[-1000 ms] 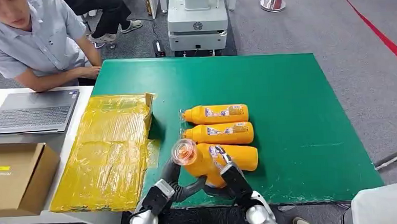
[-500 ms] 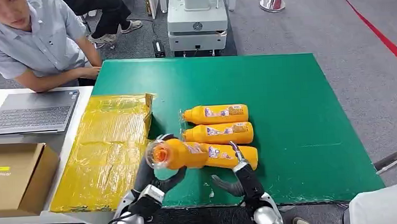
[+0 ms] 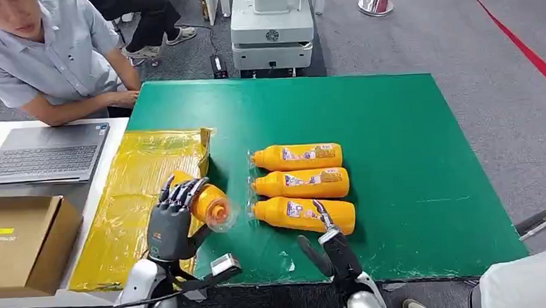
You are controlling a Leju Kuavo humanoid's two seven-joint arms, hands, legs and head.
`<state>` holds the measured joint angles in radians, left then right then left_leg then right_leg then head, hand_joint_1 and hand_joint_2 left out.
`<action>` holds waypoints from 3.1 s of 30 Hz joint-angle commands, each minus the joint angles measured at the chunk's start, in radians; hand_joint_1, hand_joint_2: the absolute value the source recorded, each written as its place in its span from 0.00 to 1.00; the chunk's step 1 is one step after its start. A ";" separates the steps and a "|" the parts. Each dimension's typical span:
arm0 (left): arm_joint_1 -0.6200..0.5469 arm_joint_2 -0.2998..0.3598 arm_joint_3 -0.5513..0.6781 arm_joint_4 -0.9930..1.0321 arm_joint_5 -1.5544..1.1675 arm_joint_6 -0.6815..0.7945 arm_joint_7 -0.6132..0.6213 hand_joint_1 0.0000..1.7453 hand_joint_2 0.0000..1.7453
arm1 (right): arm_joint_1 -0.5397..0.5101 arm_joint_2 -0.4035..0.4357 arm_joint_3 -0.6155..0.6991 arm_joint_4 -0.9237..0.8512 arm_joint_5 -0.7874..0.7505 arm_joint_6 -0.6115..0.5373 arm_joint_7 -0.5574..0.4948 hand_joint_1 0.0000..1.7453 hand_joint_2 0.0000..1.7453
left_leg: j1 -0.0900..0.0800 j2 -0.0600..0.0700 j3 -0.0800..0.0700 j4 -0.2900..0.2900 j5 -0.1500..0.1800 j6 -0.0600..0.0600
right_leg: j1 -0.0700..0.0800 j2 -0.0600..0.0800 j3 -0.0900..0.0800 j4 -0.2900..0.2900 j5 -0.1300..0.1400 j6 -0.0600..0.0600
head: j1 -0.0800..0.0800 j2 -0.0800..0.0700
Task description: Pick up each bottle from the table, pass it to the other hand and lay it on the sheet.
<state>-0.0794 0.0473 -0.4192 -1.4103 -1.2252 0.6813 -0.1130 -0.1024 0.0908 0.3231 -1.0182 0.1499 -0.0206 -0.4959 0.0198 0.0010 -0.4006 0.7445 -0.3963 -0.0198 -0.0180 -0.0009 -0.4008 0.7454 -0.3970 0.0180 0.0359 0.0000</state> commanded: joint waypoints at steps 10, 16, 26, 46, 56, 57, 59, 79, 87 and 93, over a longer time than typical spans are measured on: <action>-0.240 0.068 -0.075 0.200 -0.346 -0.240 0.380 1.00 1.00 | -0.022 0.028 -0.028 -0.020 0.014 0.033 0.004 0.00 0.00 | 0.000 0.000 0.000 0.000 0.000 0.000 | 0.000 0.000 0.000 0.000 0.000 0.000 | 0.003 0.000; -0.270 0.073 -0.107 0.229 -0.345 -0.315 0.402 1.00 1.00 | -0.022 0.032 -0.035 -0.020 0.015 0.041 0.007 0.00 1.00 | 0.000 0.000 0.000 0.000 0.000 0.000 | 0.000 0.000 0.000 0.000 0.000 0.000 | 0.002 0.000; -0.389 0.051 -0.143 0.424 -0.333 -0.508 0.345 1.00 1.00 | -0.015 0.048 -0.075 -0.007 0.002 0.068 0.007 0.00 1.00 | 0.000 0.000 0.000 0.000 0.000 0.000 | 0.000 0.000 0.000 0.000 0.000 0.000 | 0.002 0.000; -0.648 0.008 -0.269 0.776 -0.196 -0.802 0.287 0.92 1.00 | -0.034 0.071 -0.103 0.036 0.006 0.097 0.004 0.00 1.00 | 0.000 0.000 0.000 0.000 0.000 0.000 | 0.000 0.000 0.000 0.000 0.000 0.000 | 0.002 0.000; -0.648 0.002 -0.278 0.817 -0.132 -0.826 0.250 0.14 1.00 | -0.033 0.066 -0.101 0.045 0.007 0.090 0.004 0.00 1.00 | 0.000 0.000 0.000 0.000 0.000 0.000 | 0.000 0.000 0.000 0.000 0.000 0.000 | 0.002 0.000; -0.650 0.003 -0.281 0.820 -0.128 -0.827 0.249 0.14 1.00 | -0.033 0.066 -0.100 0.044 0.007 0.090 0.004 0.00 1.00 | 0.000 0.000 0.000 0.000 0.000 0.000 | 0.000 0.000 0.000 0.000 0.000 0.000 | 0.002 0.000; -0.652 0.003 -0.282 0.822 -0.122 -0.828 0.249 0.09 1.00 | -0.033 0.067 -0.099 0.045 0.007 0.089 0.004 0.00 1.00 | 0.000 0.000 0.000 0.000 0.000 0.000 | 0.000 0.000 0.000 0.000 0.000 0.000 | 0.002 0.000; -0.567 0.042 -0.319 0.642 -0.038 -0.799 0.278 0.00 1.00 | -0.005 0.047 -0.085 -0.015 0.106 0.021 -0.014 0.00 1.00 | 0.000 0.000 0.000 0.000 0.000 0.000 | 0.000 0.000 0.000 0.000 0.000 0.000 | 0.002 0.000; -0.497 0.083 -0.318 0.448 -0.033 -0.757 0.303 0.00 1.00 | 0.028 0.040 -0.090 -0.051 0.125 0.011 -0.010 0.00 1.00 | 0.000 0.000 0.000 0.000 0.000 0.000 | 0.000 0.000 0.000 0.000 0.000 0.000 | 0.002 0.000; -0.421 0.124 -0.306 0.276 -0.043 -0.704 0.299 0.00 1.00 | 0.057 0.035 -0.093 -0.086 0.136 -0.007 -0.013 0.00 1.00 | 0.000 0.000 0.000 0.000 0.000 0.000 | 0.000 0.000 0.000 0.000 0.000 0.000 | 0.001 0.000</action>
<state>-0.5123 0.1224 -0.7244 -0.9510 -1.2570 -0.0809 0.1884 -0.0505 0.1282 0.2216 -1.0464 0.2750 -0.0038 -0.5035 0.0198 0.0010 -0.4006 0.7445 -0.3963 -0.0198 -0.0180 -0.0009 -0.4008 0.7454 -0.3970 0.0180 0.0370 0.0000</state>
